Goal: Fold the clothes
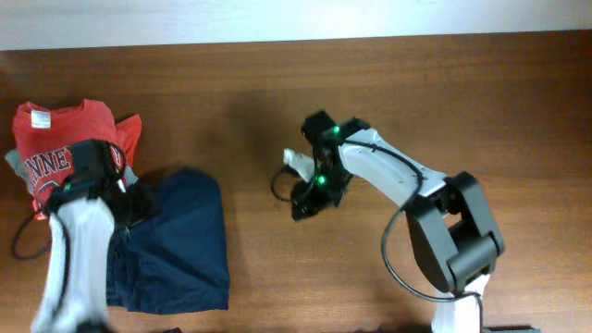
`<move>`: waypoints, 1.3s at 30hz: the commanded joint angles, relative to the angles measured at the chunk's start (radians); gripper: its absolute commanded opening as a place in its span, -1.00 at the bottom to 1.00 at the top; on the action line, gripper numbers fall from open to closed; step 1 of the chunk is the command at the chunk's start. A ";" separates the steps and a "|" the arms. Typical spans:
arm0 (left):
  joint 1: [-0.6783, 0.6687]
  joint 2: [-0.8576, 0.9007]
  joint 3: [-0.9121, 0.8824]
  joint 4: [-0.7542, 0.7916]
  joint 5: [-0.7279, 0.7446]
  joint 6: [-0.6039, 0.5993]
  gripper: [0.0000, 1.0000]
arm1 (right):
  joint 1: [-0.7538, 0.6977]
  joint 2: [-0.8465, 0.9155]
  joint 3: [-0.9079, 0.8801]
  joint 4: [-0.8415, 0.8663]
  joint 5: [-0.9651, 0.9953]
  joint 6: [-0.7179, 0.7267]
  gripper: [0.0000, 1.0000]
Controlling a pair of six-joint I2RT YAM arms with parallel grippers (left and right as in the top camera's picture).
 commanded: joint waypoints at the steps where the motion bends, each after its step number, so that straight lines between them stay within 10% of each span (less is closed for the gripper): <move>1: -0.002 -0.181 0.018 -0.011 0.023 0.033 0.74 | 0.040 -0.056 0.078 0.011 -0.136 -0.012 -0.12; 20: -0.002 -0.329 0.018 -0.034 -0.014 0.039 0.85 | 0.388 0.099 0.081 0.375 -0.116 0.179 -0.17; 26: -0.002 -0.326 0.018 -0.048 -0.020 0.039 0.86 | 0.357 0.103 0.080 0.308 -0.034 0.219 0.23; 39: -0.002 -0.326 0.018 -0.048 -0.019 0.038 0.85 | 0.349 0.195 0.076 0.465 -0.099 0.480 0.39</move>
